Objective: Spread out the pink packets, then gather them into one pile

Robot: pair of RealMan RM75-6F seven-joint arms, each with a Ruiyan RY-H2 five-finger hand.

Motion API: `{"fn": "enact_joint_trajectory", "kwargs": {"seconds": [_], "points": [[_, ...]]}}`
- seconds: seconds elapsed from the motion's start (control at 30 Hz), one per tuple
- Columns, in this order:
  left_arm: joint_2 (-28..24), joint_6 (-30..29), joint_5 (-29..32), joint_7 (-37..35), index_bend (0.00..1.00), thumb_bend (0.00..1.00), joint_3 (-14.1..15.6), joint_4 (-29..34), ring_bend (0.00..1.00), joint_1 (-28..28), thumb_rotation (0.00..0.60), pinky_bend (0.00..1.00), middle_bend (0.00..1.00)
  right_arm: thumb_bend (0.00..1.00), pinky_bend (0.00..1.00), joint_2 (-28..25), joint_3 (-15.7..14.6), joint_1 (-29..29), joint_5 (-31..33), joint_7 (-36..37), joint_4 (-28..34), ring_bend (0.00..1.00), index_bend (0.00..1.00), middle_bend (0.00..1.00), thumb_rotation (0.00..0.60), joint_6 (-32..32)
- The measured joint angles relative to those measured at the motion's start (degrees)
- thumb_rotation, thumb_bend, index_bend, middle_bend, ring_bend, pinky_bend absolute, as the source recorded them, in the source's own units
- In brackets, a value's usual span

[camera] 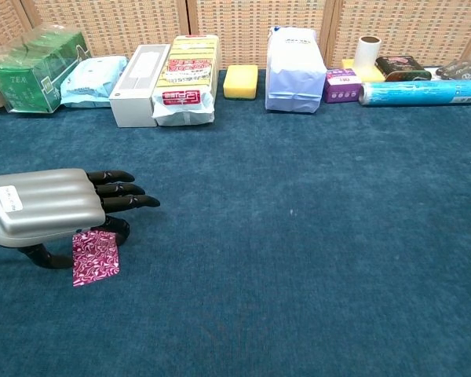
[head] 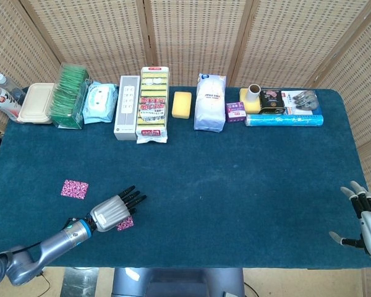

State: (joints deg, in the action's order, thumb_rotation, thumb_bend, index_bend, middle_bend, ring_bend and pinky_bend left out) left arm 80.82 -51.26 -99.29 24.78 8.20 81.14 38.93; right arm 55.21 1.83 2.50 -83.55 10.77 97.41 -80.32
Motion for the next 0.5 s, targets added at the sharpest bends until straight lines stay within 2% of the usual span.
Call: {"fn": "enact_joint_trajectory", "kwargs": {"seconds": [0.27, 0.5], "points": [[-1.62, -1.51, 2.43, -1.95, 0.41, 0.22, -1.36, 2.11, 0.0, -0.64, 0.6, 0.0, 0.0, 0.0, 0.0, -0.02, -0.07, 0.07, -0.05, -0.13, 0.03, 0.0, 0.1, 0.0, 0.6, 0.2], [-4.96, -0.99, 9.19, -2.49, 0.41, 0.22, -4.32, 6.7, 0.0, -1.09, 0.6, 0.0, 0.0, 0.0, 0.0, 0.08, -0.16, 0.12, -0.09, -0.56, 0.17, 0.0, 0.1, 0.0, 0.6, 0.38]]}}
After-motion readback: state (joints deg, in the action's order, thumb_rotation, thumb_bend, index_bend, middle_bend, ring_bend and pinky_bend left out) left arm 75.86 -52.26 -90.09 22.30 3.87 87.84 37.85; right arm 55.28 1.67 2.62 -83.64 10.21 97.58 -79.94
